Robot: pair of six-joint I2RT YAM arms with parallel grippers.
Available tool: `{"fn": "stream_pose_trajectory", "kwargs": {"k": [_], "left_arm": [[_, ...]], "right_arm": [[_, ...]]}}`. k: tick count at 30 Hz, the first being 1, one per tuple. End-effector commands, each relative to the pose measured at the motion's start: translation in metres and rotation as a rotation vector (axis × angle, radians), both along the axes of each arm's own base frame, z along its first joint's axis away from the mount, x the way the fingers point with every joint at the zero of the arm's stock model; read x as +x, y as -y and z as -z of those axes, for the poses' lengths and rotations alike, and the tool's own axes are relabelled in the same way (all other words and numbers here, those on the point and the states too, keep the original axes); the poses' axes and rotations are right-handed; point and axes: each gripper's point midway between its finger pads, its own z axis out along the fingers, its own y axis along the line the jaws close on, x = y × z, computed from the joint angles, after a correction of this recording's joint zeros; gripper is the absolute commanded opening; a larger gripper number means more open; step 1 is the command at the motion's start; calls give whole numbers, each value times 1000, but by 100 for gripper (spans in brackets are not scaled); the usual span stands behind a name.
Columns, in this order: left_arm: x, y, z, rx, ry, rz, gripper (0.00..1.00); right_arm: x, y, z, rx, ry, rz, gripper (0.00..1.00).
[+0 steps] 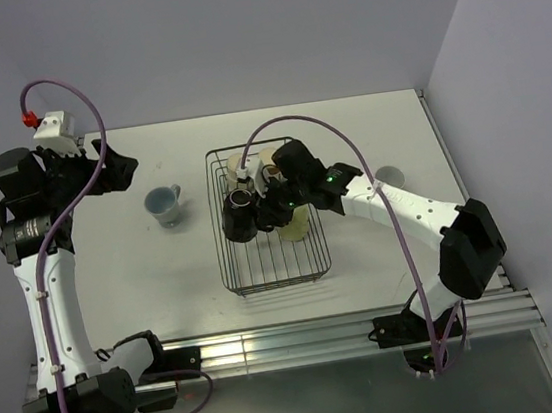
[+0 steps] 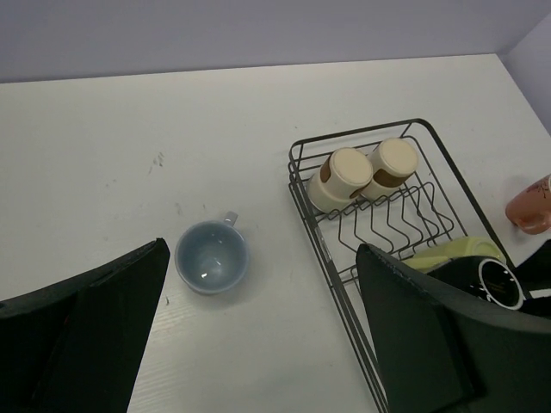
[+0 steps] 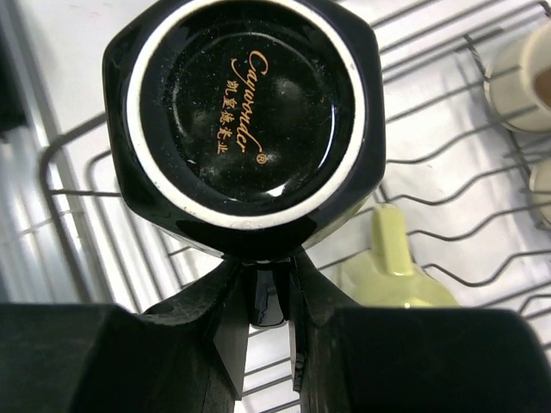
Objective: Load the cups into the dish rack
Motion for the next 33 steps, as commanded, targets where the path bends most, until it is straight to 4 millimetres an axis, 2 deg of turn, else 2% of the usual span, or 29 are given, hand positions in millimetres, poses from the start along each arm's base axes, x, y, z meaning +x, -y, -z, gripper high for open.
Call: {"fn": "stream_pose_trajectory", "kwargs": {"k": [1, 6, 17, 33], "left_arm": [[-9, 11, -23, -17, 68, 35, 99], [-6, 9, -25, -5, 85, 30, 99], [-1, 8, -15, 2, 82, 31, 99], [-1, 7, -12, 4, 95, 24, 99]], "right_arm": [[30, -16, -30, 69, 144, 42, 0], [37, -22, -10, 40, 119, 74, 0], [41, -32, 7, 38, 127, 124, 0], [47, -26, 32, -8, 171, 170, 0]]}}
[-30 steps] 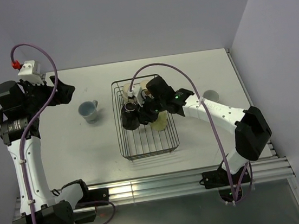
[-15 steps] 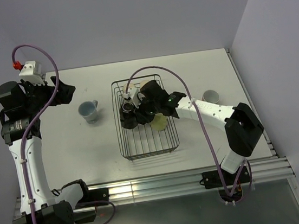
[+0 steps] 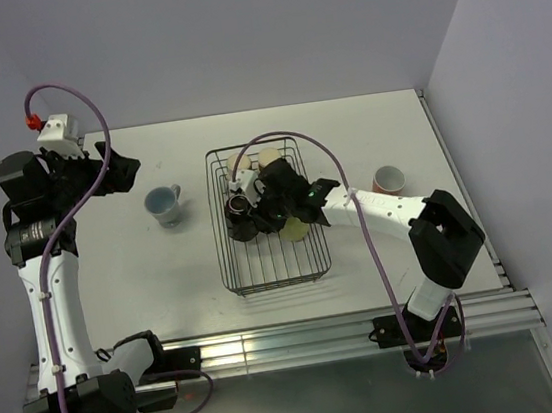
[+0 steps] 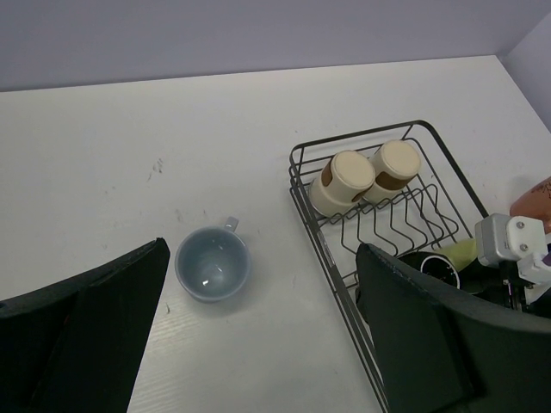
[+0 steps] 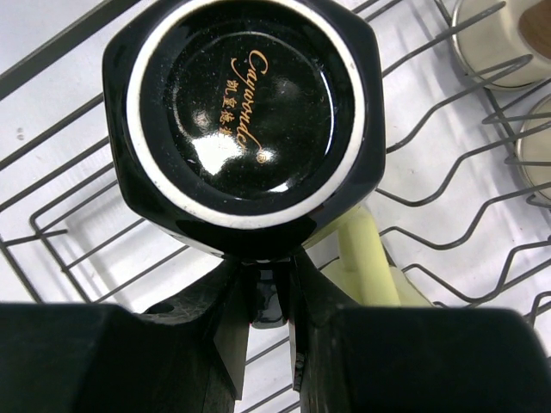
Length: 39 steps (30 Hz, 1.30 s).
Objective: Load the cups into the dish rack
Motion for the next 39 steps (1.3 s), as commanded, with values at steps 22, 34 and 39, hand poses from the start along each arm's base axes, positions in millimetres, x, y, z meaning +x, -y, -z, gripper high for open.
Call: {"fn": "stream_pose_trajectory", "kwargs": {"k": [22, 34, 39], "left_arm": [[-1, 4, -10, 6, 67, 14, 99], [-2, 3, -8, 10, 67, 13, 99], [-2, 4, -7, 12, 67, 16, 99]], "right_arm": [[19, -23, -8, 41, 178, 1, 0], [23, -24, -2, 20, 185, -2, 0], [23, -24, -1, 15, 185, -9, 0]]}}
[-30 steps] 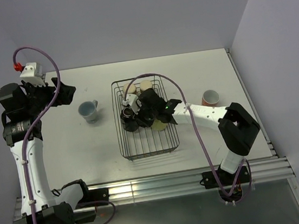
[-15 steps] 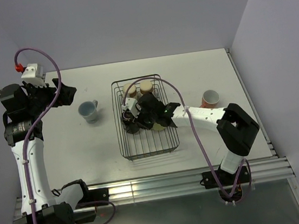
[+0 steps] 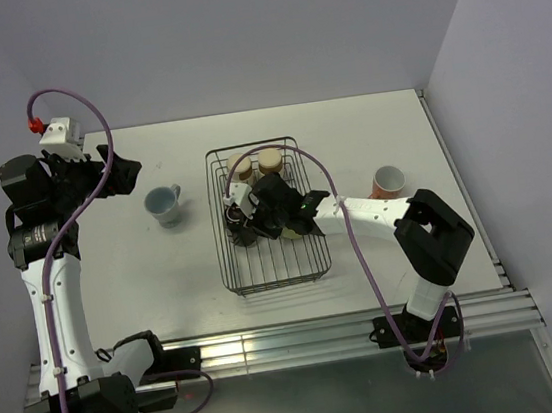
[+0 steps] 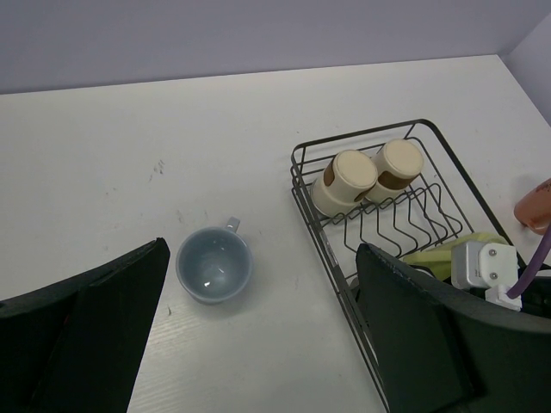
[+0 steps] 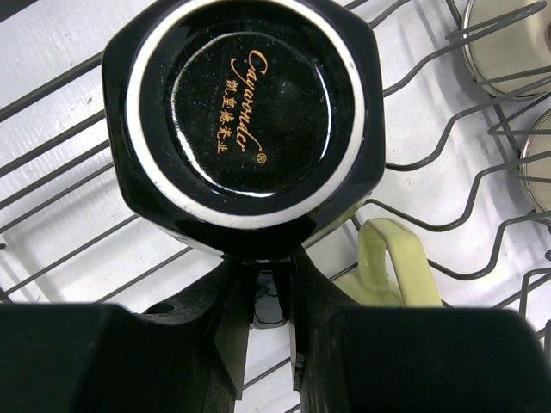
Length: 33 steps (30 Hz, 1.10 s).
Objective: Load the cups into the dish rack
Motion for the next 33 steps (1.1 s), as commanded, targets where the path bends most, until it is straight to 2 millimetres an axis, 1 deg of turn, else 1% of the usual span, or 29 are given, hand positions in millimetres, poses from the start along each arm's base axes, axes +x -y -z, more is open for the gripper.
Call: {"fn": "stream_pose_trajectory", "kwargs": {"k": [1, 6, 7, 15, 20, 22, 26, 31, 33], "left_arm": [[-2, 4, -13, 5, 53, 14, 99], [-2, 4, -14, 8, 58, 15, 99], [-2, 4, -13, 7, 57, 15, 99], [-2, 4, -15, 11, 61, 17, 99], [-1, 4, -14, 9, 59, 16, 99], [-1, 4, -14, 10, 61, 20, 99], [0, 4, -15, 7, 61, 21, 99], [0, 3, -12, 14, 54, 18, 99], [-1, 4, -12, 15, 56, 21, 99]], "right_arm": [[18, -19, -30, 89, 92, -6, 5], [17, -17, -30, 81, 94, -7, 17], [17, -16, -29, 78, 93, -8, 21], [15, -15, -29, 66, 93, -6, 29], [12, -15, -30, 63, 94, -10, 41], [11, -16, -32, 66, 99, -15, 43], [10, -15, -35, 70, 105, -10, 43], [9, -14, -46, 77, 118, -6, 44], [10, -13, -53, 82, 128, -5, 43]]}}
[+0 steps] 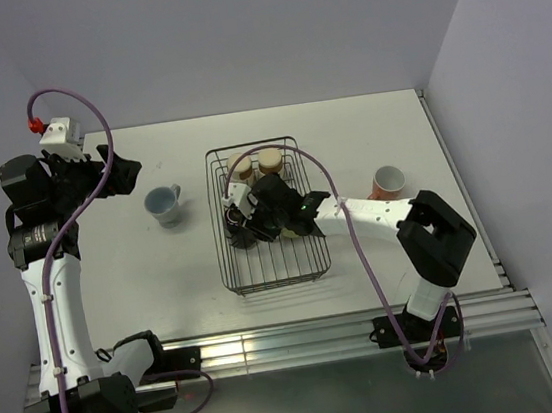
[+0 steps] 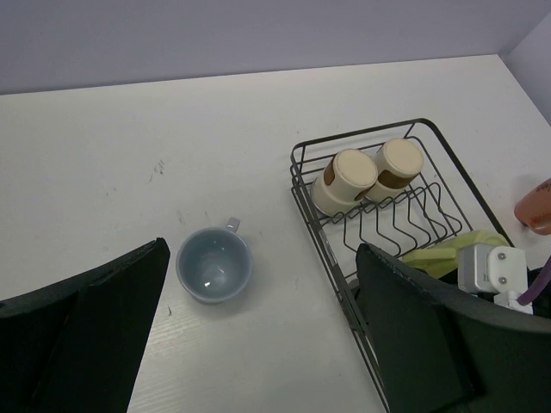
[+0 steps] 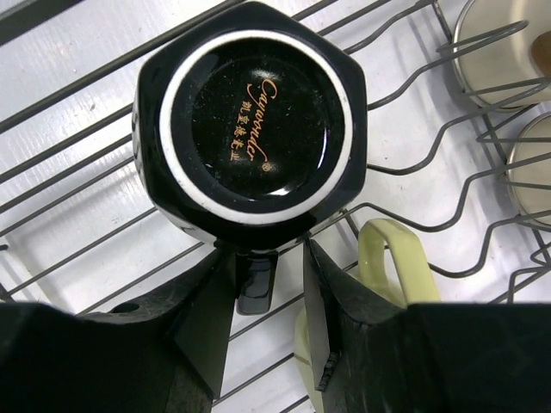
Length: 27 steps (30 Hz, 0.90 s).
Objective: Load the cups into the dish rack
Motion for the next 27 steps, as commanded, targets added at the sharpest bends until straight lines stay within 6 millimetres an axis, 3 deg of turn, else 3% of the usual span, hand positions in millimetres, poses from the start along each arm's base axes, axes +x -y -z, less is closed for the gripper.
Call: {"fn": "stream_pose_trajectory", "kwargs": {"k": [1, 14, 23, 27], "left_arm": [[-2, 4, -13, 15, 57, 21, 99], [-4, 6, -13, 23, 68, 32, 99], [-3, 6, -8, 30, 58, 28, 99], [1, 3, -2, 46, 47, 17, 99]], "right_arm": [[11, -11, -50, 88, 106, 2, 43], [20, -11, -94, 141, 186, 28, 42], [24, -2, -155, 236, 230, 89, 48], [23, 13, -174, 263, 231, 135, 57]]}}
